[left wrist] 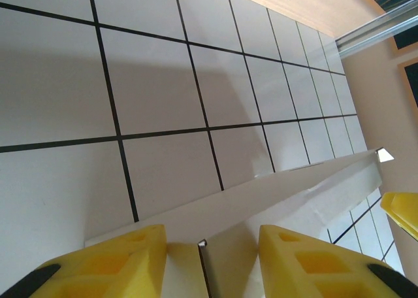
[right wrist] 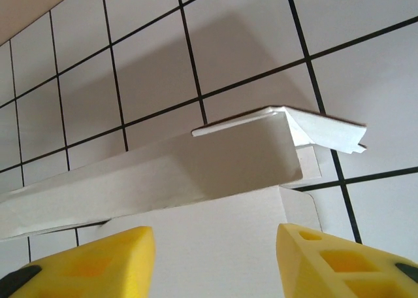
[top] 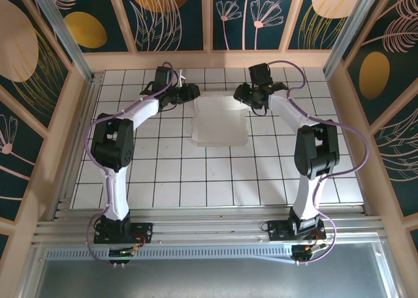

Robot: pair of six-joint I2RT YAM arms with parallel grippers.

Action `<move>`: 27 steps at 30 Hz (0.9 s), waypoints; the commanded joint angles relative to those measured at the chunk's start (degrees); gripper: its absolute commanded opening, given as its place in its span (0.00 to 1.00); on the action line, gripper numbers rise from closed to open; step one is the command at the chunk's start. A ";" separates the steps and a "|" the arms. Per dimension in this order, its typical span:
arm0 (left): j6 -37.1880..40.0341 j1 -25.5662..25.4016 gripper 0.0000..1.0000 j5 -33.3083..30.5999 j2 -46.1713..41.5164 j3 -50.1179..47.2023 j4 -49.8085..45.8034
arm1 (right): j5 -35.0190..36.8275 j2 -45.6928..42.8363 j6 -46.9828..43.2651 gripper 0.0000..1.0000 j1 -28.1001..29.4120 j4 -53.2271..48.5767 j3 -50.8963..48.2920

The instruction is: Fold the paper box

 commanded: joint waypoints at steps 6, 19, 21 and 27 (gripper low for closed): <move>-0.51 -0.45 0.41 0.23 0.91 1.75 -0.77 | 5.01 -3.50 -2.29 0.56 0.93 -0.63 0.94; 0.03 -1.01 0.37 0.61 -0.66 -2.33 0.20 | -0.56 3.24 -7.95 0.60 -2.37 -4.96 11.53; -0.01 -1.00 0.37 0.39 -0.69 -2.63 0.20 | -1.91 4.71 -7.76 0.58 -2.16 -6.32 13.08; -0.06 -1.01 0.36 0.23 -1.18 -3.28 0.29 | -2.37 5.68 -6.84 0.57 -1.88 -6.00 11.64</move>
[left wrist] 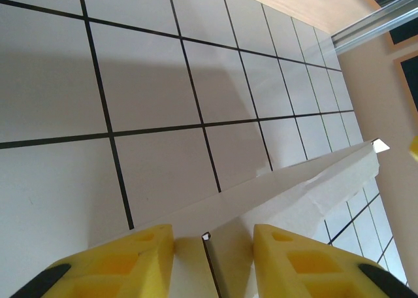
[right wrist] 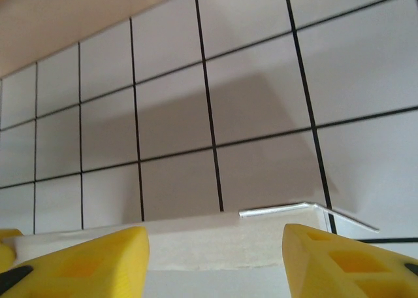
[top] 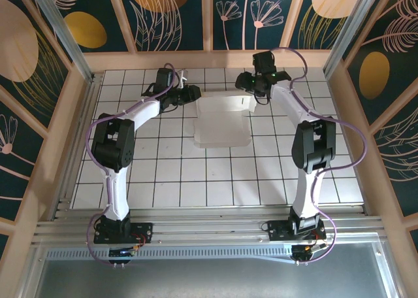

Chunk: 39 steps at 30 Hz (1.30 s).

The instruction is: Fold the paper box

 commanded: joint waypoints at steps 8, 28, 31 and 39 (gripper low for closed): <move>0.19 -0.44 0.35 -0.05 -1.59 -2.26 -1.75 | -1.61 1.16 0.69 0.59 0.01 -0.46 -1.44; 0.27 -1.07 0.34 0.69 -1.87 -2.48 -0.95 | -6.77 2.84 1.60 0.63 0.21 3.64 -4.07; 0.19 -1.04 0.34 0.85 -1.85 -2.44 -0.78 | -8.41 2.59 2.31 0.58 0.15 5.10 -4.99; 0.14 -1.10 0.34 1.00 -1.75 -2.22 -0.87 | -9.33 2.17 3.26 0.45 0.30 7.27 -6.71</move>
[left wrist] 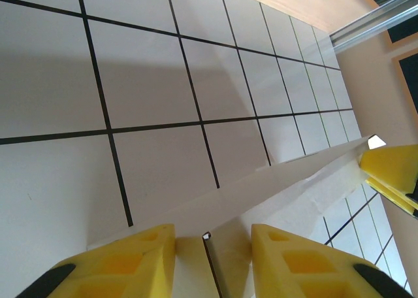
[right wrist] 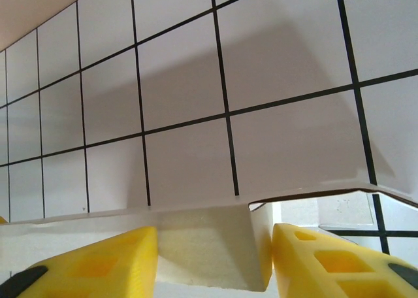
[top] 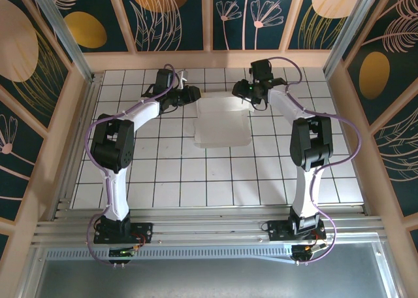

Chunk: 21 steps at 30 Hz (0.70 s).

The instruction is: Fold the paper box

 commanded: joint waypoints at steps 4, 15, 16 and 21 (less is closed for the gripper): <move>0.01 -0.94 0.34 1.11 -0.80 -0.87 -1.48 | -1.96 0.08 -0.06 0.32 0.55 1.70 -2.04; 0.25 -1.05 0.34 0.64 -0.50 -0.86 -2.03 | 1.52 -2.77 -2.90 0.47 0.43 -1.49 -0.79; 0.23 -1.04 0.34 0.57 -0.53 -0.86 -2.05 | 1.91 -3.95 -3.34 0.49 0.31 -1.21 -1.42; 0.32 -1.01 0.34 0.60 -0.54 -0.78 -2.09 | -0.12 -15.56 -1.28 0.56 -2.87 7.10 -14.05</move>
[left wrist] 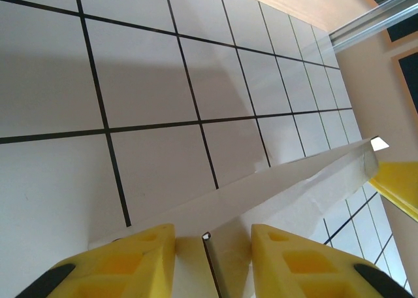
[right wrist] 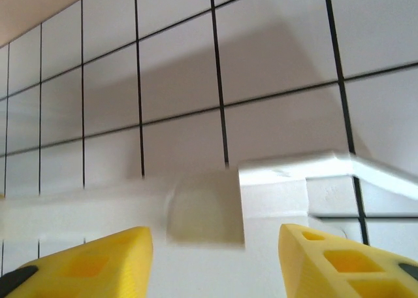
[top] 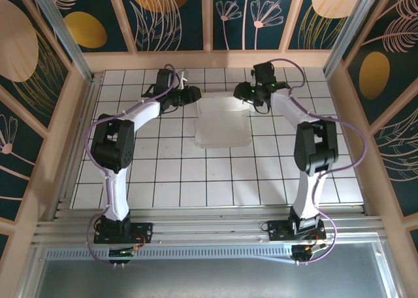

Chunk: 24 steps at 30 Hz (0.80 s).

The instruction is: Fold the paper box

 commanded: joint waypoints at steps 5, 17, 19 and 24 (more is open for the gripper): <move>0.25 -0.81 0.34 0.58 -0.61 -0.53 -2.09 | -4.41 -18.00 5.98 0.55 -7.19 16.58 -24.88; 0.51 -0.99 0.34 0.62 -0.79 0.05 -3.15 | -1.38 -7.29 8.57 0.47 -4.15 32.48 -31.96; 0.68 -0.99 0.34 0.63 -0.84 0.09 -3.32 | -0.96 -5.78 9.30 0.46 -4.16 35.44 -31.53; 0.77 -0.99 0.34 0.78 -0.74 0.69 -3.59 | 1.55 -2.17 9.18 0.44 -4.25 39.27 -29.71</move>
